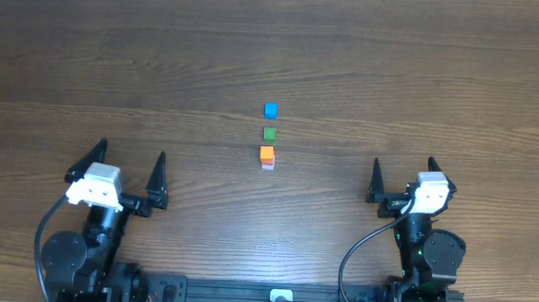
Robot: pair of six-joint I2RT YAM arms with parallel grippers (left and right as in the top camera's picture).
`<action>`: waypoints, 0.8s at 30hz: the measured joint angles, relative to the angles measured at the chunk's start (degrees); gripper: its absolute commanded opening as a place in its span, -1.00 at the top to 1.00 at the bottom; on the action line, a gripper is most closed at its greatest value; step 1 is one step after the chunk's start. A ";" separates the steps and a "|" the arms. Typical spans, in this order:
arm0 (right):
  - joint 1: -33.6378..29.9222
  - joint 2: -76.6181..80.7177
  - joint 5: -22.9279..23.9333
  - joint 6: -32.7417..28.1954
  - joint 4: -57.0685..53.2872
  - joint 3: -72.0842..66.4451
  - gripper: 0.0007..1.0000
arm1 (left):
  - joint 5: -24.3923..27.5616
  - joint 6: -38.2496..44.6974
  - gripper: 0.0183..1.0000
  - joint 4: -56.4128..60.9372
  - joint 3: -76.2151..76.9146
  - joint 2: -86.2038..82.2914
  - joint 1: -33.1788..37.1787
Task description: Stack Cubes
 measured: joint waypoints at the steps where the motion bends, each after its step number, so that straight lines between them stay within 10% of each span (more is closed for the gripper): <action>1: 0.00 0.00 0.00 0.00 0.00 0.00 -0.98 | 0.02 0.09 -1.00 1.07 -0.63 0.00 0.15; 24: 0.00 0.00 0.00 -0.02 0.00 0.00 -0.99 | 6.19 1.95 -1.00 14.34 -16.37 -0.11 0.31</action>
